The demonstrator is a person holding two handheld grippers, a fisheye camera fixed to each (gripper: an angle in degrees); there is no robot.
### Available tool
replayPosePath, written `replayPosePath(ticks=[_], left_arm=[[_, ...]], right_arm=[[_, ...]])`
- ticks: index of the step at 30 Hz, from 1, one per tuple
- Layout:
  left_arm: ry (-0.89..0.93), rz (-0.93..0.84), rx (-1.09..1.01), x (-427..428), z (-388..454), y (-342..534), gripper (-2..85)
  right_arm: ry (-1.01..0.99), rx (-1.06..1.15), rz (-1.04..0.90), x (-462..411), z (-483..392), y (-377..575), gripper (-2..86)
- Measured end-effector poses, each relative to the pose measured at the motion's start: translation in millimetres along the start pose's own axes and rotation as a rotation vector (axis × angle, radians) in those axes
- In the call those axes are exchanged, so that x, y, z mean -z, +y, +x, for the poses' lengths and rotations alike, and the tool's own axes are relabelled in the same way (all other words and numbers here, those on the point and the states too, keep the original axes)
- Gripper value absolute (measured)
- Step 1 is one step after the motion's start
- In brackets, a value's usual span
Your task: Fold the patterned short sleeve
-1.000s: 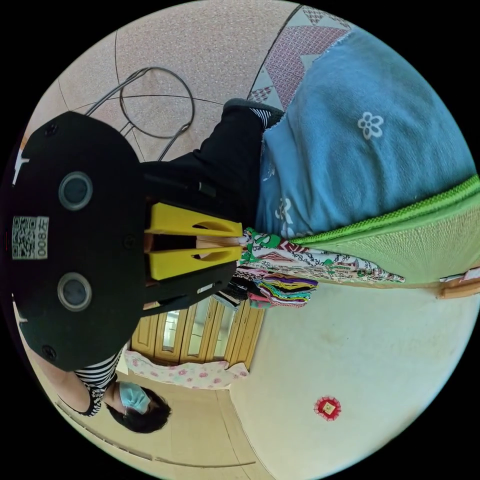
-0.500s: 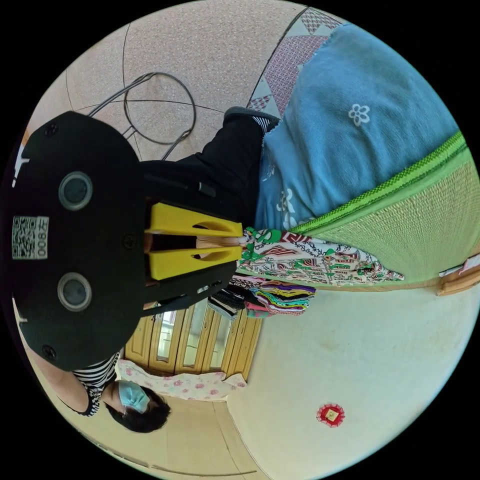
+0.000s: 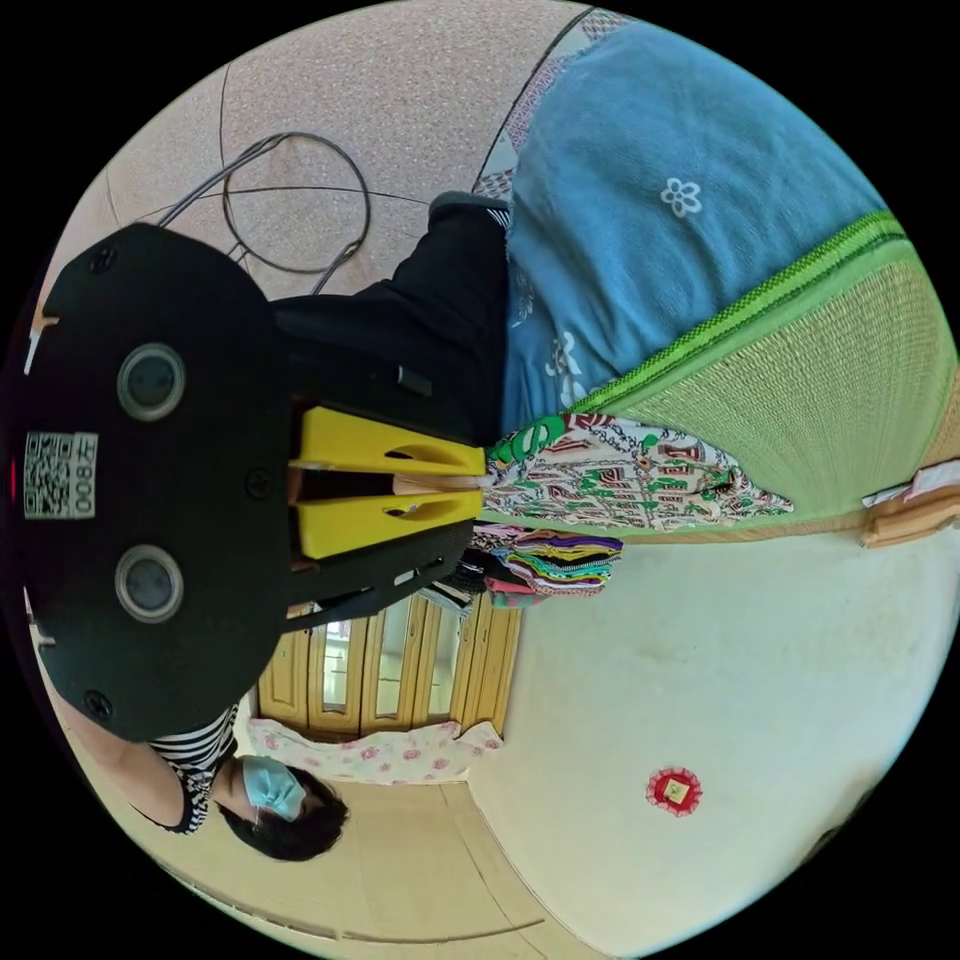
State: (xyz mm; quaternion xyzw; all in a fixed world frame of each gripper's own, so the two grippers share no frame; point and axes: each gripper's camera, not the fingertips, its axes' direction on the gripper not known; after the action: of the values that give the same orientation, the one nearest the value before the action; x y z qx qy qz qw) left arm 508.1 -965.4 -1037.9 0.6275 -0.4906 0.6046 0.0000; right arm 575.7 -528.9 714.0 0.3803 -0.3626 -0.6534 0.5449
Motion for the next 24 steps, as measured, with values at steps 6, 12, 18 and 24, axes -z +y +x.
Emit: replayPosePath(ticks=[6,12,18,24], left_arm=[[0.057,0.019,-0.045,34.3,15.3,15.2,2.3],[0.118,0.031,-0.107,71.8,33.3,27.6,2.3],[0.170,0.043,-0.155,114.8,43.4,46.7,2.3],[0.227,0.063,-0.179,156.9,42.7,74.9,2.2]], right_arm=[[-0.055,0.087,-0.012,8.5,-24.4,14.0,0.5],[-0.067,0.175,-0.029,16.9,-53.2,30.2,0.5],[-0.070,0.223,-0.030,26.9,-67.3,53.3,0.5],[-0.074,0.229,-0.034,37.4,-64.9,83.0,0.5]])
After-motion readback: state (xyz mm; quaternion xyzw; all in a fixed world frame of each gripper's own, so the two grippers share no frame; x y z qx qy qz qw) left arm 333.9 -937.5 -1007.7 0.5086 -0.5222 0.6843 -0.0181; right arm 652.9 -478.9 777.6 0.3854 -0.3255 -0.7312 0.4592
